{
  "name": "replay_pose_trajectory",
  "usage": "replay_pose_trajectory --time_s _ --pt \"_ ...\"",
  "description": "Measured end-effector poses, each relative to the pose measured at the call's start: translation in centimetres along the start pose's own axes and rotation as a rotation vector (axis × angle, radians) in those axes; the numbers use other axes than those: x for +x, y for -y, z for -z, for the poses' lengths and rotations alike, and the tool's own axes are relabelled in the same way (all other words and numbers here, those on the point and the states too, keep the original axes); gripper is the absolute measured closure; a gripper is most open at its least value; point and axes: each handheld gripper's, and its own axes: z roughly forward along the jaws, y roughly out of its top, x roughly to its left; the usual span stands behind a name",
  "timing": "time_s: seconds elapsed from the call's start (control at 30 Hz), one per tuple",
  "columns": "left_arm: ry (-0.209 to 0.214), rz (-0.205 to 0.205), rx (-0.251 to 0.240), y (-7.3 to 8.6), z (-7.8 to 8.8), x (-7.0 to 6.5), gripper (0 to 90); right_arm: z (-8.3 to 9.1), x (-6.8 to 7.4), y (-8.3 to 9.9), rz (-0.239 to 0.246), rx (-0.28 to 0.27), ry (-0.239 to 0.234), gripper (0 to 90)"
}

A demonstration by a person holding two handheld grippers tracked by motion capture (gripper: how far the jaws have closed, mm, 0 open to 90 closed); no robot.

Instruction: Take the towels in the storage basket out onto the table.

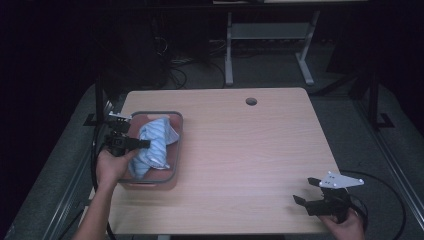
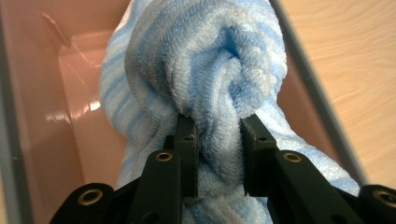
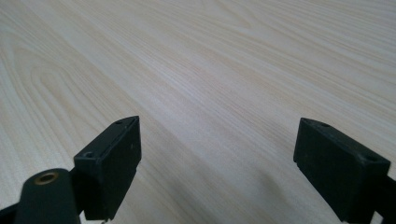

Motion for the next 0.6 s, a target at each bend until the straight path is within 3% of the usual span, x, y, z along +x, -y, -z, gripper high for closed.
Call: replay_pose_trajectory --time_s 0.6 --pt "0.046 -0.021 -0.081 -0.2 3.8 -0.6 71.3 -0.1 0.1 -0.2 0.004 0.003 0.006 14.4"
